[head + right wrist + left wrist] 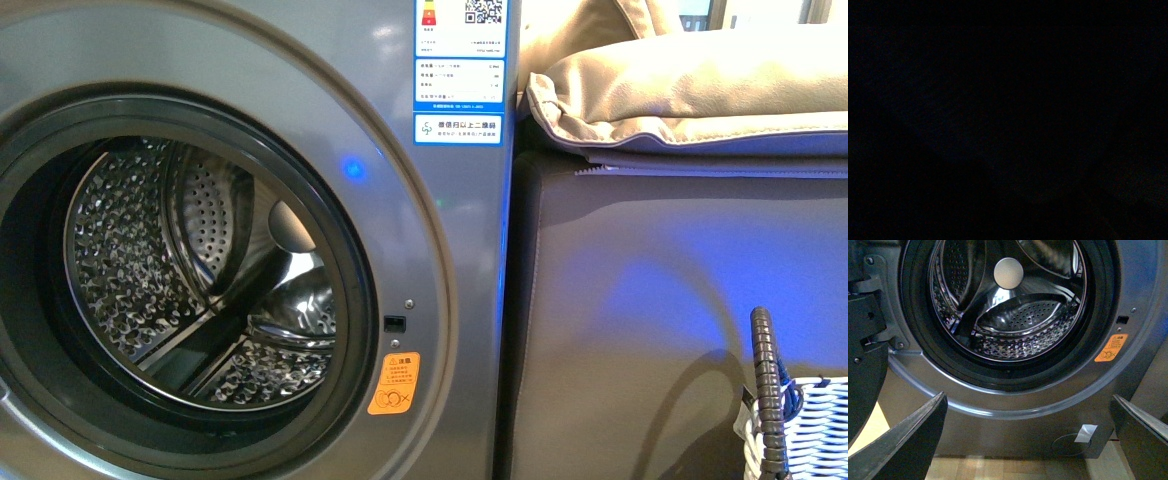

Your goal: Put clothes into washing machine

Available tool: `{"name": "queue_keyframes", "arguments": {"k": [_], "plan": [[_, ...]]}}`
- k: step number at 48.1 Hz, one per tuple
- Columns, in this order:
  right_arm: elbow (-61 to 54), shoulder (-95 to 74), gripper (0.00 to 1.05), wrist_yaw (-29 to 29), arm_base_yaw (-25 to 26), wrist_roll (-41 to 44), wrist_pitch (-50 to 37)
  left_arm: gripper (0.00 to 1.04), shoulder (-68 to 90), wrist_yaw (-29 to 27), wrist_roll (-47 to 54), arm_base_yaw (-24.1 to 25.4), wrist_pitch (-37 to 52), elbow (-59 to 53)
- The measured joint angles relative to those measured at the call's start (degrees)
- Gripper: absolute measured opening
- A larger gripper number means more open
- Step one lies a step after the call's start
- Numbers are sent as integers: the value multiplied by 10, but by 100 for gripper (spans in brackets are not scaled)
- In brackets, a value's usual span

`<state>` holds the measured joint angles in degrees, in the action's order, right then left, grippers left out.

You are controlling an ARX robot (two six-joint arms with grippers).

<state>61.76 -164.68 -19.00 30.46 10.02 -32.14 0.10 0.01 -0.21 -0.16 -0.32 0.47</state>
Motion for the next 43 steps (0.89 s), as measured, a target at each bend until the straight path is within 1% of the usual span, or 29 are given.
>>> {"name": "queue_keyframes", "arguments": {"k": [6, 10, 12, 16, 21, 30, 43], "plan": [[-27, 30, 24, -14, -6, -9, -18, 98, 0, 0, 0, 0, 0, 0], [-67, 90, 7, -26, -10, -13, -47, 98, 0, 0, 0, 0, 0, 0], [-86, 122, 5, -33, -10, -13, -62, 98, 0, 0, 0, 0, 0, 0], [-128, 188, 5, -46, -10, -7, -89, 98, 0, 0, 0, 0, 0, 0], [-163, 243, 5, -63, -9, -3, -103, 98, 0, 0, 0, 0, 0, 0], [-222, 342, 5, -94, -6, 1, -120, 98, 0, 0, 0, 0, 0, 0], [-302, 530, 5, -140, -8, 1, -137, 98, 0, 0, 0, 0, 0, 0]]}}
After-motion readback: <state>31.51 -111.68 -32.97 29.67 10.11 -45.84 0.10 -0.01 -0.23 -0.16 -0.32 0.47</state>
